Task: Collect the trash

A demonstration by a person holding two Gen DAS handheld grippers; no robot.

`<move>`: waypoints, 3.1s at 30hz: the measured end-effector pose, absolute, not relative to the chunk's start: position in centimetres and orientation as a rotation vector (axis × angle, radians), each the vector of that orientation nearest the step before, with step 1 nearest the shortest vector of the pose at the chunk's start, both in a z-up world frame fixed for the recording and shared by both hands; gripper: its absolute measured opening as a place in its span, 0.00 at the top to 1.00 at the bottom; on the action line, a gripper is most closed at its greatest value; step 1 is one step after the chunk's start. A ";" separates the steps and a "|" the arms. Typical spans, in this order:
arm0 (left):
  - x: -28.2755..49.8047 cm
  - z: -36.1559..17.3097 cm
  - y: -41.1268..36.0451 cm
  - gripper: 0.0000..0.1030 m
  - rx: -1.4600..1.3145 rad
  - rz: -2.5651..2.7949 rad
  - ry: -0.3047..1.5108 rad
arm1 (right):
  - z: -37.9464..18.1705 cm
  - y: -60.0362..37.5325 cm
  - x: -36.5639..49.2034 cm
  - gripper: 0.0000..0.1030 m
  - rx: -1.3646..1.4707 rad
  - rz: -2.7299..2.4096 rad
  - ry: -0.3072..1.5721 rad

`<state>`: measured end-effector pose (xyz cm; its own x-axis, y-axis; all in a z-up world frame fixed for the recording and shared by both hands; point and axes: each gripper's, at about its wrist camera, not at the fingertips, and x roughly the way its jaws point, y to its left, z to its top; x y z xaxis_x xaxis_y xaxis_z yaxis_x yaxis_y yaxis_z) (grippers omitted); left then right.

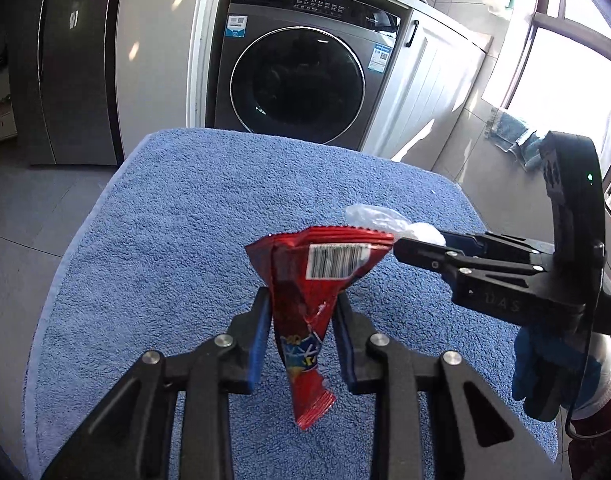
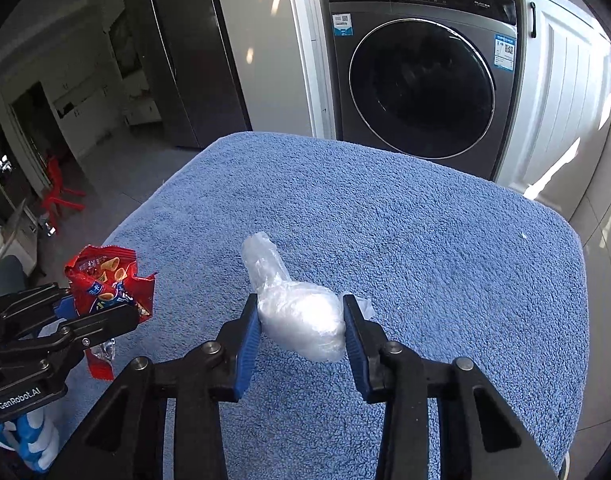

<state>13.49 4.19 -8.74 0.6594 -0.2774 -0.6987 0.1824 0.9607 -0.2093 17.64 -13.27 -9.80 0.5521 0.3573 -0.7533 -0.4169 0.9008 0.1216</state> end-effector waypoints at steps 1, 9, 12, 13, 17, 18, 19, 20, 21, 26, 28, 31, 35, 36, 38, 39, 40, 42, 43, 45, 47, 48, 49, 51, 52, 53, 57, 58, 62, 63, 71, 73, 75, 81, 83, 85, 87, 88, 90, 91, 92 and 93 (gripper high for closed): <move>12.9 -8.3 4.1 0.73 -0.120 -0.262 0.801 | -9.2 -13.4 16.9 0.64 -0.075 0.456 0.863; 8.5 -5.6 3.5 0.73 -0.071 -0.269 0.738 | -5.0 -16.0 9.7 0.64 -0.057 0.368 0.766; 7.4 -4.8 2.8 0.73 -0.048 -0.275 0.719 | -4.0 -17.5 7.5 0.64 -0.049 0.303 0.736; 6.9 -4.6 2.5 0.73 -0.037 -0.277 0.713 | -3.8 -18.1 6.8 0.64 -0.037 0.285 0.729; 6.1 -3.7 1.0 0.73 0.008 -0.291 0.692 | -3.3 -21.2 4.1 0.64 0.007 0.209 0.705; 5.9 -3.5 0.5 0.73 0.025 -0.294 0.686 | -3.2 -22.0 3.6 0.64 0.018 0.192 0.700; 5.6 -3.3 -0.1 0.73 0.045 -0.297 0.681 | -3.1 -22.9 3.2 0.64 0.030 0.175 0.695; 5.4 -3.2 -0.9 0.73 0.065 -0.301 0.676 | -3.1 -23.8 2.6 0.64 0.042 0.156 0.689; 5.3 -3.1 -1.6 0.73 0.083 -0.306 0.673 | -3.0 -24.7 2.1 0.64 0.050 0.137 0.684; 4.9 -2.4 -6.4 0.73 0.207 -0.328 0.643 | -3.2 -29.0 -0.1 0.64 0.084 0.040 0.665; 5.0 -2.4 -8.7 0.73 0.251 -0.350 0.635 | -3.5 -31.1 -0.7 0.64 0.113 0.003 0.661; 5.2 -2.5 -12.3 0.73 0.316 -0.391 0.628 | -4.2 -34.2 -1.7 0.64 0.158 -0.054 0.661; 5.4 -3.1 -17.2 0.73 0.383 -0.472 0.627 | -5.2 -38.3 -3.5 0.64 0.210 -0.126 0.669; 5.4 -3.3 -18.5 0.73 0.397 -0.495 0.628 | -5.4 -39.1 -3.8 0.64 0.222 -0.142 0.672; 5.4 -3.7 -21.1 0.73 0.423 -0.537 0.629 | -6.1 -40.7 -4.3 0.64 0.240 -0.173 0.682; 5.4 -3.8 -22.3 0.73 0.435 -0.557 0.629 | -6.3 -41.4 -4.6 0.64 0.249 -0.188 0.686; 5.5 -4.0 -23.6 0.73 0.446 -0.581 0.632 | -6.7 -42.2 -4.9 0.64 0.259 -0.203 0.690; 5.7 -4.5 -26.1 0.73 0.457 -0.632 0.651 | -7.4 -43.6 -5.4 0.64 0.278 -0.233 0.699; 5.9 -4.8 -27.4 0.73 0.459 -0.659 0.665 | -7.8 -44.4 -5.6 0.64 0.288 -0.250 0.706; 6.3 -5.5 -30.1 0.73 0.468 -0.716 0.693 | -8.7 -45.9 -5.9 0.64 0.305 -0.280 0.721; 6.9 -6.4 -32.9 0.73 0.470 -0.780 0.733 | -9.8 -47.5 -5.8 0.64 0.317 -0.311 0.743; 7.1 -6.9 -34.2 0.73 0.473 -0.808 0.755 | -10.4 -48.2 -5.7 0.64 0.325 -0.325 0.754; 7.4 -7.5 -35.5 0.73 0.479 -0.829 0.775 | -11.0 -49.0 -5.6 0.64 0.338 -0.338 0.764; 8.1 -8.6 -37.9 0.70 0.480 -0.872 0.814 | -12.3 -50.5 -5.4 0.63 0.366 -0.362 0.781; 8.5 -9.2 -39.0 0.71 0.476 -0.895 0.838 | -12.9 -51.2 -5.2 0.63 0.379 -0.372 0.789; 8.7 -9.7 -40.1 0.71 0.472 -0.916 0.859 | -13.4 -51.9 -5.0 0.62 0.391 -0.379 0.797; 9.6 -11.8 -43.7 0.70 0.451 -0.991 0.935 | -15.5 -54.3 -4.1 0.61 0.416 -0.402 0.831; 9.9 -12.3 -44.4 0.70 0.443 -1.003 0.954 | -16.0 -54.7 -3.6 0.61 0.422 -0.409 0.841; 11.0 -14.4 -46.8 0.60 0.400 -1.047 1.033 | -18.0 -55.8 -2.6 0.60 0.438 -0.430 0.880; 11.3 -14.8 -47.1 0.54 0.388 -1.050 1.044 | -18.5 -56.0 -2.4 0.59 0.437 -0.435 0.893; 13.0 -17.4 -47.9 0.51 0.329 -1.051 1.123 | -21.0 -56.8 -1.6 0.43 0.448 -0.488 0.956; 12.7 -17.3 -47.5 0.51 0.325 -1.055 1.115 | -21.0 -56.8 -1.8 0.43 0.454 -0.496 0.958; 12.6 -16.7 -46.9 0.51 0.342 -1.047 1.081 | -20.4 -56.5 -2.1 0.43 0.448 -0.503 0.953; 12.2 -13.4 -43.0 0.50 0.362 -0.963 0.953 | -16.2 -54.7 -2.9 0.40 0.379 -0.507 0.880; 12.0 -12.2 -41.5 0.50 0.370 -0.924 0.909 | -14.5 -53.7 -2.9 0.38 0.356 -0.509 0.849; 11.9 -10.9 -39.7 0.50 0.374 -0.888 0.871 | -13.0 -52.6 -3.0 0.37 0.343 -0.496 0.821; 11.8 -9.7 -37.7 0.50 0.363 -0.854 0.837 | -11.6 -51.3 -3.0 0.35 0.328 -0.483 0.803; 11.7 -9.0 -36.6 0.50 0.353 -0.839 0.826 | -11.1 -50.6 -2.9 0.35 0.317 -0.474 0.795; 11.7 -7.8 -34.3 0.49 0.335 -0.799 0.795 | -9.8 -48.9 -2.6 0.34 0.296 -0.448 0.774; 11.6 -7.2 -33.1 0.49 0.327 -0.775 0.778 | -9.3 -48.0 -2.5 0.33 0.288 -0.430 0.764; 11.6 -6.6 -31.8 0.49 0.316 -0.756 0.763 | -8.7 -47.1 -2.2 0.32 0.277 -0.412 0.756; 11.6 -6.0 -30.6 0.48 0.306 -0.735 0.752 | -8.1 -46.1 -2.0 0.31 0.265 -0.395 0.748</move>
<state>11.62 -30.60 -6.01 0.5002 -0.4920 -0.7125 0.7004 0.7137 -0.0011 -2.02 -46.08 -8.15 0.6653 -0.2528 -0.7025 0.4381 0.8941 0.0932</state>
